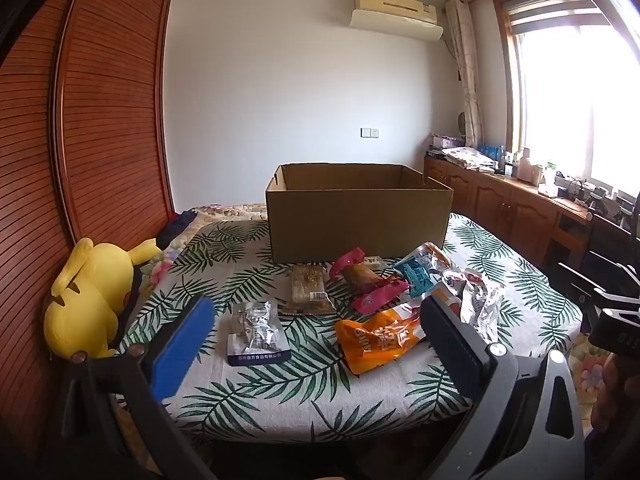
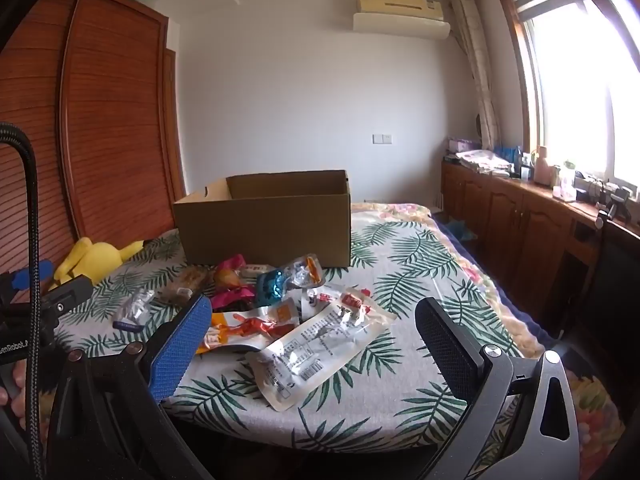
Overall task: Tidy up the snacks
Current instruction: 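Move both grippers toward the snack packets on the bed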
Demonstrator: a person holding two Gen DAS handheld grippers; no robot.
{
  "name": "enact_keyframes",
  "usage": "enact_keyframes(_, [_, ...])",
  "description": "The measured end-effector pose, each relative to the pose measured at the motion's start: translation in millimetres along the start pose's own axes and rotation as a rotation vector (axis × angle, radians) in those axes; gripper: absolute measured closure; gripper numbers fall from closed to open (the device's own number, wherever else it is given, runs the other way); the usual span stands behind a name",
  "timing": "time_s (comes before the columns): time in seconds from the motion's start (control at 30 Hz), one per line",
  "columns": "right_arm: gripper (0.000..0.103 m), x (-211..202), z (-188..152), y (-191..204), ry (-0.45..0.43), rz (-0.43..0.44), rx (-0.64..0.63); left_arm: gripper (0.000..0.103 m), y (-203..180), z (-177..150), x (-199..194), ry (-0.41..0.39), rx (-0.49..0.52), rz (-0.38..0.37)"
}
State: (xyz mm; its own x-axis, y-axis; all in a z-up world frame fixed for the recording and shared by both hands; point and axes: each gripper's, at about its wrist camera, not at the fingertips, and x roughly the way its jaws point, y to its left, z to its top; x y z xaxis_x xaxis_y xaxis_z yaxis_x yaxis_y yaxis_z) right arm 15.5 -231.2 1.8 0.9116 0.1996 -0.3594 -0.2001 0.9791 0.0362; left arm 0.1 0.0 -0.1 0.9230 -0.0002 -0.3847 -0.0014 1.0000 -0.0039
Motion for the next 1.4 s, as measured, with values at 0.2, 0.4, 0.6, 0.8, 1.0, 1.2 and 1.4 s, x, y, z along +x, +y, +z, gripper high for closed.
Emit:
enact_keyframes(0.2, [0.000, 3.1, -0.9, 2.0, 0.007, 0.004, -0.003, 0.000, 0.3, -2.4, 2.0, -0.005, -0.008, -0.002])
enact_keyframes(0.4, [0.000, 11.6, -5.5, 4.1, 0.033, 0.013, -0.011, 0.000, 1.4, -10.1, 15.4, 0.035, -0.010, -0.002])
enact_keyframes(0.6, [0.000, 27.9, -10.6, 1.7, 0.072, 0.028, -0.013, 0.000, 10.3, -15.0, 34.7, 0.087, -0.012, -0.007])
enact_keyframes(0.8, [0.000, 57.1, -18.2, -1.3, 0.141, 0.052, -0.025, 0.000, 24.0, -16.0, 57.1, 0.122, -0.018, -0.004])
enact_keyframes(1.0, [0.004, 90.7, -27.1, -4.6, 0.253, 0.081, -0.031, 0.000, 38.2, -13.0, 72.4, 0.144, -0.021, -0.014])
enact_keyframes(1.2, [0.006, 112.6, -31.7, -18.6, 0.319, 0.070, 0.022, 0.000, 47.7, -10.3, 86.2, 0.169, -0.012, -0.004])
enact_keyframes(1.4, [0.006, 127.3, -37.3, -27.4, 0.365, 0.047, 0.052, 0.000, 59.4, -9.5, 106.6, 0.215, -0.026, 0.003])
